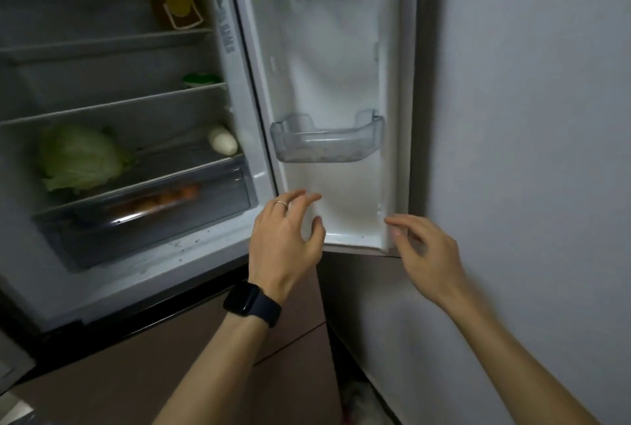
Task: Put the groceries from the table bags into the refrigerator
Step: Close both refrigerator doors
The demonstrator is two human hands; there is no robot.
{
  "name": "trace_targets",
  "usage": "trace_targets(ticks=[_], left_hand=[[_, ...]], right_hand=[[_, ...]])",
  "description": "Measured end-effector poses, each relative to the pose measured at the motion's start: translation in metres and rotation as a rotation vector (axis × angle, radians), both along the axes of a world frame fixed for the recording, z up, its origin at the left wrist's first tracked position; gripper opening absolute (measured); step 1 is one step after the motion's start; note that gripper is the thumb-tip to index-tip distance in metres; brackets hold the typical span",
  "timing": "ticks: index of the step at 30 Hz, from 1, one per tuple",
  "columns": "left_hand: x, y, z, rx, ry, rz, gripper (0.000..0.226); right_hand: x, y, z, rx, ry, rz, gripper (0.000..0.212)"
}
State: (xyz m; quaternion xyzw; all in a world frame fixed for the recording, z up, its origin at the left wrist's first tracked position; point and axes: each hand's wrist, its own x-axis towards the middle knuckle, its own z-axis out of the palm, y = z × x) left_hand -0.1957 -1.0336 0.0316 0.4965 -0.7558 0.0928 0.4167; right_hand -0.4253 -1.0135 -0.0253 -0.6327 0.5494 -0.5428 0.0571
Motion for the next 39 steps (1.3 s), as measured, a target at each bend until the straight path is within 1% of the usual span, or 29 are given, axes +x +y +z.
trace_targets(ticks=[2,4,6,8,10,11,14,16,19,24,26,31,36,37,39], left_hand=[[-0.026,-0.002,0.012,-0.050,0.077,-0.063,0.040],[-0.048,-0.008,0.023,-0.123,0.085,-0.080,0.045],[-0.067,-0.017,0.034,-0.224,-0.001,-0.059,0.050],[-0.082,-0.027,0.045,-0.294,-0.105,-0.031,0.056],[-0.092,-0.039,0.052,-0.319,-0.179,0.001,0.059],[-0.095,-0.044,0.052,-0.325,-0.204,0.019,0.059],[-0.093,-0.059,0.041,-0.440,-0.257,0.055,0.058],[-0.087,-0.067,0.037,-0.520,-0.249,0.043,0.057],[-0.087,-0.070,0.039,-0.545,-0.225,0.040,0.059],[-0.091,-0.055,0.039,-0.445,-0.077,0.038,0.051],[-0.084,-0.047,0.039,-0.426,-0.043,0.025,0.051],[-0.045,-0.030,0.036,-0.407,-0.019,0.017,0.053],[0.010,-0.019,0.034,-0.352,-0.044,0.039,0.054],[0.024,-0.016,0.034,-0.327,-0.040,0.036,0.054],[0.051,-0.010,0.035,-0.261,-0.013,0.034,0.054]], right_hand=[[-0.017,-0.009,0.000,0.009,-0.042,-0.087,0.026],[-0.031,-0.019,0.003,0.030,-0.145,-0.125,0.023],[-0.038,-0.029,0.011,0.100,-0.300,-0.097,0.023],[-0.042,-0.042,0.019,0.182,-0.435,-0.046,0.029],[-0.046,-0.058,0.023,0.243,-0.521,0.010,0.036],[-0.047,-0.065,0.022,0.280,-0.531,0.032,0.040],[-0.040,-0.080,0.018,0.376,-0.495,0.060,0.049],[-0.031,-0.085,0.014,0.405,-0.452,0.060,0.054],[-0.020,-0.087,0.006,0.410,-0.430,0.079,0.060],[-0.020,-0.076,-0.006,0.351,-0.348,0.067,0.062],[-0.019,-0.066,-0.010,0.344,-0.315,0.065,0.062],[0.000,-0.025,-0.018,0.256,-0.258,0.065,0.062],[0.023,0.004,-0.021,0.098,-0.307,0.067,0.048],[0.029,0.007,-0.019,0.076,-0.304,0.065,0.049],[0.043,0.010,-0.014,0.047,-0.312,0.080,0.058]])
